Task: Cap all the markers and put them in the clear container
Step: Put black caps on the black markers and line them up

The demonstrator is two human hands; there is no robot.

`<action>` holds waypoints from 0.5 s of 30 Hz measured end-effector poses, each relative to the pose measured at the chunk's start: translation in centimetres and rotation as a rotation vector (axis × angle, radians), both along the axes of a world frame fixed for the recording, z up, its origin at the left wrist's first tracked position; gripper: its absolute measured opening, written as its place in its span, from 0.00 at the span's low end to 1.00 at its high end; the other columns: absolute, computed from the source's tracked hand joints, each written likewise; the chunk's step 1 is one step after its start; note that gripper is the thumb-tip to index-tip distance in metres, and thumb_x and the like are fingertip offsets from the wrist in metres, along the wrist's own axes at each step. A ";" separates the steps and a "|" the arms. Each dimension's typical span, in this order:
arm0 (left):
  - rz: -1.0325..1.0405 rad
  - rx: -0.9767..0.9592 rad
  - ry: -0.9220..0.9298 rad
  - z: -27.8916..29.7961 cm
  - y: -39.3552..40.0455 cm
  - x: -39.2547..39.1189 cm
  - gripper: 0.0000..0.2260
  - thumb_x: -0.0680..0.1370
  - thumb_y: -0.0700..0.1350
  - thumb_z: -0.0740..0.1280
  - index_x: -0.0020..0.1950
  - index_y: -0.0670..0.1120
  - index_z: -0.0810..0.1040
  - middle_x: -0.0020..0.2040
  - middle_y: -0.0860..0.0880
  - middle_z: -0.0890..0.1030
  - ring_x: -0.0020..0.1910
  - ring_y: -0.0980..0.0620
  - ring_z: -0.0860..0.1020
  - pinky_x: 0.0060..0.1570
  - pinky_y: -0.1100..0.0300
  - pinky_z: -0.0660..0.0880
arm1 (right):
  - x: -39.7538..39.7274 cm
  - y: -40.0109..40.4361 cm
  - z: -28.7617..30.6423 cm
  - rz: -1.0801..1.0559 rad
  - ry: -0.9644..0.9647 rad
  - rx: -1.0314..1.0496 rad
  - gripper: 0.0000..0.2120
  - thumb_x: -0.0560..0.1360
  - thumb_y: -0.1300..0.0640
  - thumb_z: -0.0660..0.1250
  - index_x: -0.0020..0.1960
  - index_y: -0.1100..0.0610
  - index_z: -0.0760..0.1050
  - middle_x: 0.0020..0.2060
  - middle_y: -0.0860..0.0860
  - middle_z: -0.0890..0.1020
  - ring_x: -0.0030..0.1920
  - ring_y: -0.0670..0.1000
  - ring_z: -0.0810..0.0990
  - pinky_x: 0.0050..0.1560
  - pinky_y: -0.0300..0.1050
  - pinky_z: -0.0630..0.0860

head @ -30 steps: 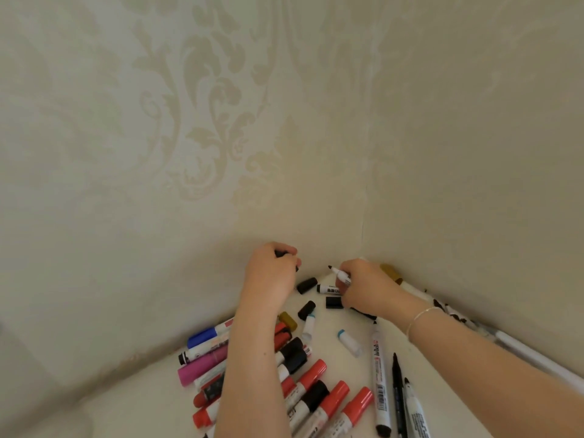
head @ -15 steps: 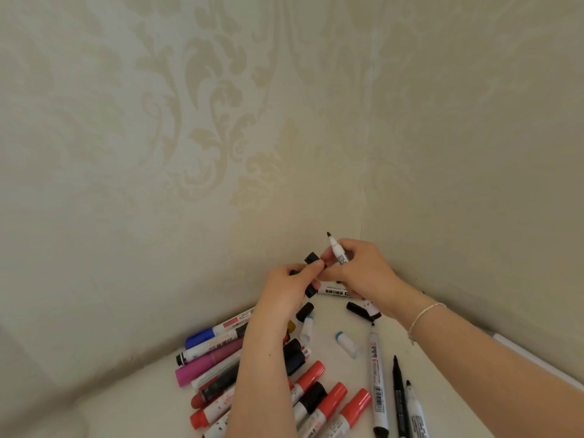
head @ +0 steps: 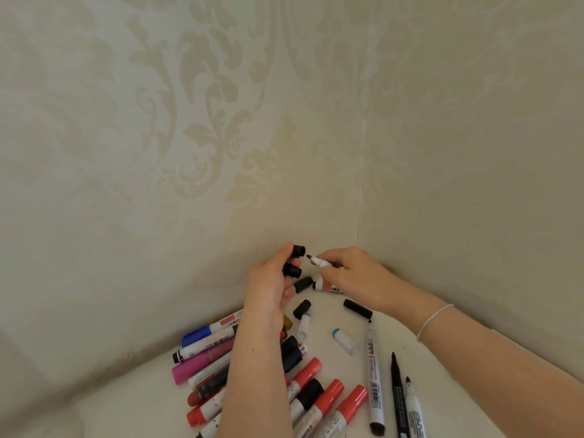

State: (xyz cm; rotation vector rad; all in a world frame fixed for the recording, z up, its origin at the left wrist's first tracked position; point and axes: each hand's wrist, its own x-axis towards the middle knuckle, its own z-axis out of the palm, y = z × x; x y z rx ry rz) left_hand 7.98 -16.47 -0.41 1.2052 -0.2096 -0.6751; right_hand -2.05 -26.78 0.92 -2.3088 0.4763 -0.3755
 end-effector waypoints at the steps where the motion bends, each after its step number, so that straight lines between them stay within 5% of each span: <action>1: -0.010 0.023 -0.027 -0.1 -0.1 0.0 0.09 0.79 0.46 0.67 0.43 0.41 0.78 0.33 0.49 0.76 0.18 0.59 0.62 0.20 0.67 0.59 | 0.1 0.0 -0.1 -0.002 0.006 -0.017 0.12 0.77 0.58 0.58 0.43 0.61 0.76 0.33 0.52 0.76 0.32 0.49 0.69 0.34 0.45 0.65; 3: -0.038 0.083 -0.099 -0.2 -0.3 0.0 0.10 0.78 0.47 0.68 0.40 0.42 0.79 0.33 0.48 0.74 0.18 0.59 0.61 0.21 0.66 0.59 | 0.3 0.0 -0.2 -0.012 0.002 -0.056 0.10 0.77 0.58 0.57 0.45 0.61 0.76 0.32 0.52 0.76 0.31 0.49 0.69 0.33 0.46 0.66; 5: -0.086 0.130 -0.172 -0.4 -0.5 -0.1 0.11 0.78 0.47 0.68 0.39 0.42 0.79 0.34 0.46 0.73 0.19 0.58 0.61 0.23 0.65 0.59 | 0.4 -0.1 -0.3 -0.026 0.002 -0.089 0.12 0.77 0.58 0.57 0.56 0.57 0.76 0.39 0.52 0.80 0.34 0.49 0.75 0.38 0.46 0.72; 8: -0.145 0.184 -0.280 -0.3 -0.5 -0.2 0.10 0.78 0.48 0.68 0.41 0.42 0.81 0.33 0.48 0.76 0.19 0.59 0.62 0.22 0.66 0.60 | 0.5 0.0 -0.1 0.006 0.021 0.027 0.27 0.77 0.61 0.57 0.74 0.45 0.58 0.42 0.51 0.80 0.37 0.42 0.79 0.41 0.39 0.76; 11: -0.194 0.180 -0.314 -0.4 -0.3 -0.1 0.13 0.78 0.48 0.68 0.37 0.44 0.80 0.32 0.45 0.75 0.20 0.57 0.61 0.23 0.65 0.60 | 0.5 0.3 0.5 0.073 -0.001 0.297 0.34 0.76 0.67 0.56 0.73 0.37 0.58 0.41 0.56 0.74 0.22 0.44 0.68 0.23 0.38 0.65; 15: -0.222 0.189 -0.317 -0.5 -0.2 0.1 0.14 0.77 0.48 0.69 0.33 0.43 0.78 0.28 0.46 0.68 0.21 0.56 0.59 0.24 0.64 0.57 | 0.2 0.2 0.9 0.112 0.018 0.448 0.29 0.73 0.71 0.56 0.65 0.43 0.70 0.38 0.55 0.70 0.23 0.47 0.60 0.22 0.38 0.55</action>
